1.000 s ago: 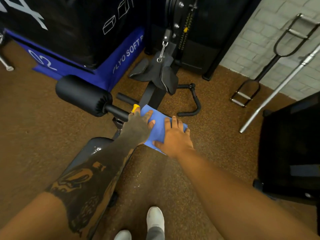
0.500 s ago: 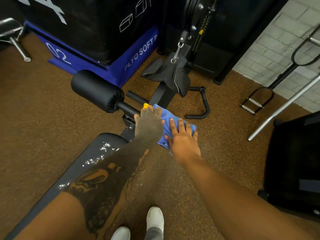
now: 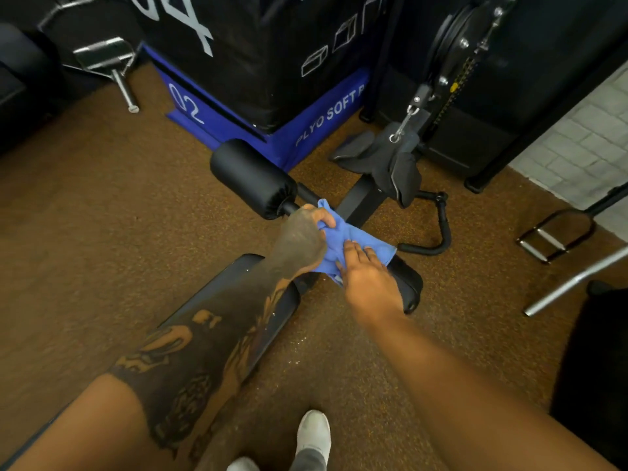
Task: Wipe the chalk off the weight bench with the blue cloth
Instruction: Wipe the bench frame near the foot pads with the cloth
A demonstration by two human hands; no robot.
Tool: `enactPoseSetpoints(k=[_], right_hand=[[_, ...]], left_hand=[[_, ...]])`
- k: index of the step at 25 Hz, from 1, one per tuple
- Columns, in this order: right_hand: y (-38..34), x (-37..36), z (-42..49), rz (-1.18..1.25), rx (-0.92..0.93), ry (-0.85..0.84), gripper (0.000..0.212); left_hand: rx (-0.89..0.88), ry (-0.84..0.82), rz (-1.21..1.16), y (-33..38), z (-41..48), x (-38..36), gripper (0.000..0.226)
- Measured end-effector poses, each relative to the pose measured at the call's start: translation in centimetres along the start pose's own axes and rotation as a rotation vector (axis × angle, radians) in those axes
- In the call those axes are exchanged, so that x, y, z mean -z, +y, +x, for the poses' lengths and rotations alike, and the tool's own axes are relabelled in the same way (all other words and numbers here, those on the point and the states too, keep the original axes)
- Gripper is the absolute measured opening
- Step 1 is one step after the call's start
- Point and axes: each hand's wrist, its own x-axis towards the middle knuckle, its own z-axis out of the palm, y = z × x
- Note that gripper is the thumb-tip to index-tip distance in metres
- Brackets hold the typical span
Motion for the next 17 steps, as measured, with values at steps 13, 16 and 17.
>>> enactPoseSetpoints(k=[13,16,17], right_hand=[[-10.0,-1.6,-2.0,0.058,0.283,0.008,0.051],[-10.1,-4.4,-0.4,0.04,0.326,-0.045,0.057],[-10.1,-5.5,0.3,0.031,0.342,-0.063,0.06]], left_hand=[[0.31,0.162,-0.192,-8.3,-7.2,7.4,0.029],[0.426,0.199,-0.194,-11.3,-7.8,6.8,0.029],[0.453,0.21,-0.184,-12.4,-7.8,6.3,0.029]])
